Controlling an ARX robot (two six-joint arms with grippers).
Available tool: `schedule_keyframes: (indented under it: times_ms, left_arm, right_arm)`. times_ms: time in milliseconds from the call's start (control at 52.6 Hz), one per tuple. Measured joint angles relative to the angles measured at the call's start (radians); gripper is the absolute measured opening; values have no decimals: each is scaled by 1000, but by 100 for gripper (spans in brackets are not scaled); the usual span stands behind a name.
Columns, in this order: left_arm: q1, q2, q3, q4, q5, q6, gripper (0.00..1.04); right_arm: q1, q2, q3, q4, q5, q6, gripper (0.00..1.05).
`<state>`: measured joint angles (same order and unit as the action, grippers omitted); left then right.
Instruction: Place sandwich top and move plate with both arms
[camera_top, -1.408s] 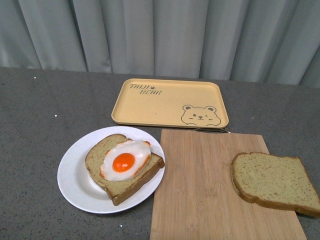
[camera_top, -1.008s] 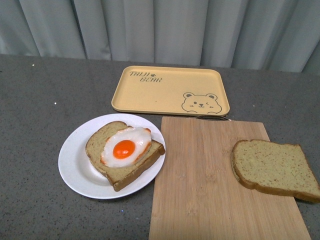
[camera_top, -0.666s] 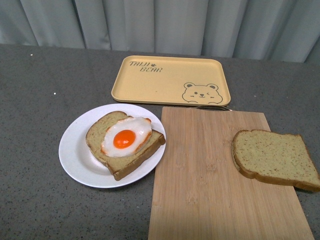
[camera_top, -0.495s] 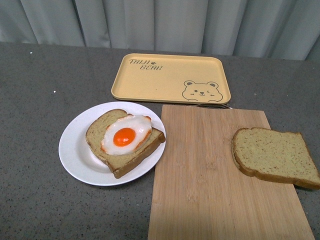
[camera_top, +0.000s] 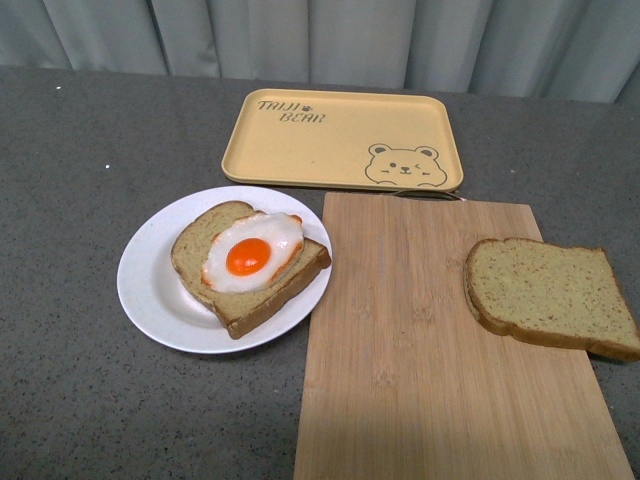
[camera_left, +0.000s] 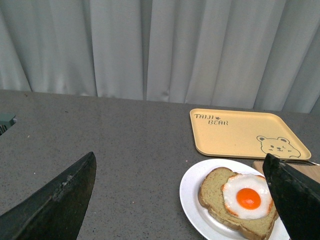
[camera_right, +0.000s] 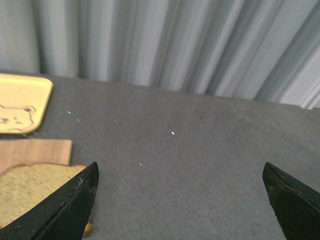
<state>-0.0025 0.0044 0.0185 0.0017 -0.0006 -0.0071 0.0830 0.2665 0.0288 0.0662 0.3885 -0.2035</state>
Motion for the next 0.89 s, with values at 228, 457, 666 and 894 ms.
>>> schedule_keyframes:
  times_ms: [228,457,666,894]
  left_arm:
    - [0,0,0,0,0,0,98]
    - [0,0,0,0,0,0,98]
    - [0,0,0,0,0,0,98]
    - [0,0,0,0,0,0,98]
  right_arm:
    - [-181,493,103,242,-301,71,95]
    - [-359,1004,328,148,-647,150,95]
    - [-430,1294,534,-6,-855,198,95]
    - [-434,1490,662,-33,-991,281,95]
